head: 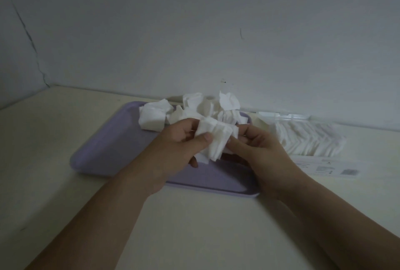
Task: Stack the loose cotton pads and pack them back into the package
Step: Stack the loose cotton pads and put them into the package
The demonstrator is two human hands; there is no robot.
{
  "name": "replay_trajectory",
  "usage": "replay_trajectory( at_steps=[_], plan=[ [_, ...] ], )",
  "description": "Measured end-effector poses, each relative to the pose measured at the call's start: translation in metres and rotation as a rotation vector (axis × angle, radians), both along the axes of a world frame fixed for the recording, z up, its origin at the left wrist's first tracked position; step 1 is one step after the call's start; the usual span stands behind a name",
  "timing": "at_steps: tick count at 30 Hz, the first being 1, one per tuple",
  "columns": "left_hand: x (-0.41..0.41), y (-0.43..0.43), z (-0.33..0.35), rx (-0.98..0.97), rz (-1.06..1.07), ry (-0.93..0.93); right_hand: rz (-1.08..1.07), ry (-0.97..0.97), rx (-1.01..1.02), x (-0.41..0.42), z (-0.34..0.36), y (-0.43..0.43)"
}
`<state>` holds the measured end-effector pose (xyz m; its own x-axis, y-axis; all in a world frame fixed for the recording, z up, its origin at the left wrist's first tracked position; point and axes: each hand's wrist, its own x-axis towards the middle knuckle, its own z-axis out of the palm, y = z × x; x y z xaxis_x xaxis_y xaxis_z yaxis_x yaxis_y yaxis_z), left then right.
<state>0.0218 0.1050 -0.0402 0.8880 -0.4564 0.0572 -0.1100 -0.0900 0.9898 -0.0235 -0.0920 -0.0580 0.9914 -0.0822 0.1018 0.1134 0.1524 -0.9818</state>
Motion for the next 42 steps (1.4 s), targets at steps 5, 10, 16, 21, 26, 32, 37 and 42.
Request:
replay_trajectory(
  at_steps=[5,10,16,21,26,32,37,42],
  plan=[
    [0.003,0.002,0.002,-0.012,0.067,-0.047,-0.024,0.008,-0.005,0.002,-0.002,0.001],
    [0.0,0.006,0.002,-0.081,-0.074,-0.035,0.017,0.008,0.011,0.002,-0.004,-0.002],
    [0.002,0.004,-0.001,-0.066,0.041,-0.042,0.067,0.014,-0.039,0.002,-0.005,-0.003],
    [0.003,0.002,-0.005,-0.058,0.118,-0.065,0.141,0.027,0.023,0.0,-0.001,-0.004],
    [0.003,-0.009,-0.013,0.07,0.308,-0.21,0.168,-0.001,-0.096,-0.003,-0.001,-0.002],
    [0.012,0.008,-0.011,0.214,0.141,-0.31,0.002,-0.02,-0.111,0.001,-0.008,0.0],
    [0.021,0.018,-0.023,0.554,0.111,-0.445,-0.023,0.016,-0.12,0.003,-0.009,0.0],
    [0.022,0.011,-0.02,0.659,0.127,-0.463,-0.119,-0.008,-0.253,0.001,-0.009,0.0]
  ],
)
